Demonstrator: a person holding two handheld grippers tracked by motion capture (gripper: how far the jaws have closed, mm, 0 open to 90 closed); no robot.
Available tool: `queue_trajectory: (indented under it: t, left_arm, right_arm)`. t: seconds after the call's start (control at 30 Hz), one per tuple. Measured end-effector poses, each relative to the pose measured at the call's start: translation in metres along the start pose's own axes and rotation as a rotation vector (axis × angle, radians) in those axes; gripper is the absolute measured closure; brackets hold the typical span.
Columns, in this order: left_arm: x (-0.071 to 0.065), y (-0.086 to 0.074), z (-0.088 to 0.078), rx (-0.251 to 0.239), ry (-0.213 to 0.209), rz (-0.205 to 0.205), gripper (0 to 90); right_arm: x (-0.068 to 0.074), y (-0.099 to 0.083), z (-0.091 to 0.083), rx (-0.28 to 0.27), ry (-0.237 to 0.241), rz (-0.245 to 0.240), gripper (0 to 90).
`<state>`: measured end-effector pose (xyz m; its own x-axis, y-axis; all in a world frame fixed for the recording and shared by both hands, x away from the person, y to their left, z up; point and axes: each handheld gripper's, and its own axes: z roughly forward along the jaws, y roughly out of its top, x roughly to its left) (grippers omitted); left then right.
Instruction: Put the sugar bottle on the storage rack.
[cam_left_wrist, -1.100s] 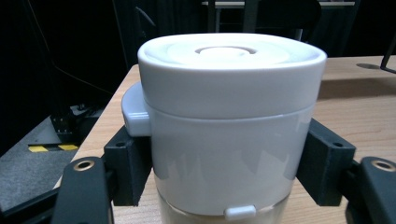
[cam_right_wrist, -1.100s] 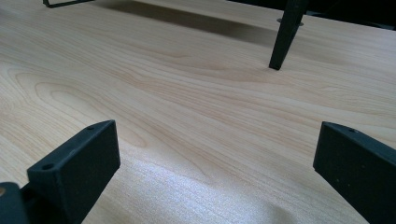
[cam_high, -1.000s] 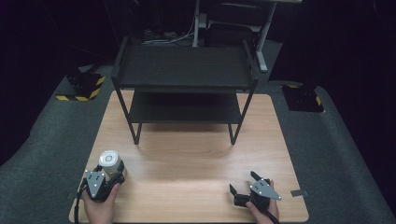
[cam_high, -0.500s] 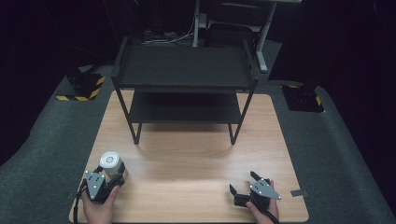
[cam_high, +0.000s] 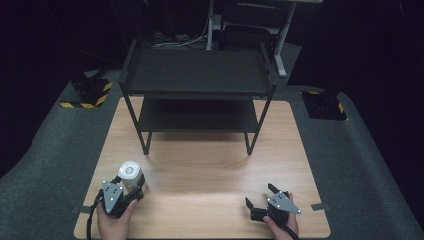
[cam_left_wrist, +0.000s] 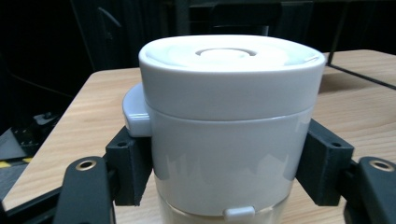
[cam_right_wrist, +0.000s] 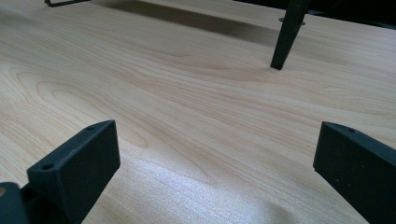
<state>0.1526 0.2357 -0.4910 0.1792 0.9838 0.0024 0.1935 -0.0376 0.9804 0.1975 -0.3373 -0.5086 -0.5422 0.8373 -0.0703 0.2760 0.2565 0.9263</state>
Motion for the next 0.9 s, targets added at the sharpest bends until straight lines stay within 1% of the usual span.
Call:
queue_trajectory:
  t: [0.07,0.1,0.37,0.43,0.5,0.53,0.6,0.67,0.7,0.9]
  left_arm:
    - [-0.005,0.006,0.003,-0.009,-0.006,-0.011,30.5]
    - [-0.005,0.006,0.003,-0.009,-0.006,-0.011,30.5]
    - [-0.019,0.027,0.013,-0.015,-0.046,-0.006,30.5]
    - [-0.022,0.031,0.015,-0.017,-0.053,0.000,30.5]
    - [-0.027,0.040,0.017,-0.020,-0.067,0.002,30.5]
    - [-0.027,0.040,0.017,-0.020,-0.067,0.002,30.5]
    - [-0.030,0.047,0.018,-0.022,-0.079,0.006,30.4]
    - [-0.034,0.058,0.021,-0.027,-0.096,0.012,30.4]
    - [-0.034,0.058,0.021,-0.027,-0.096,0.012,30.5]
    - [-0.042,0.077,0.025,-0.050,-0.112,0.028,30.5]
  right_arm:
    - [0.000,0.000,0.000,0.000,0.000,0.002,0.1]
    - [0.000,0.000,0.000,0.000,0.000,0.002,0.1]
    - [-0.001,0.000,0.000,0.000,0.004,-0.001,0.1]
    - [-0.001,0.000,0.000,-0.001,0.005,-0.001,0.1]
    - [-0.001,0.000,0.000,0.000,0.006,-0.001,0.1]
    - [-0.001,0.000,0.000,0.000,0.006,-0.001,0.1]
    - [-0.001,0.000,0.000,0.000,0.007,-0.002,0.1]
    - [-0.001,0.000,0.000,0.000,0.008,-0.001,0.1]
    - [-0.001,0.000,0.000,0.000,0.008,-0.001,0.1]
    - [-0.002,0.000,0.000,-0.001,0.010,-0.001,0.1]
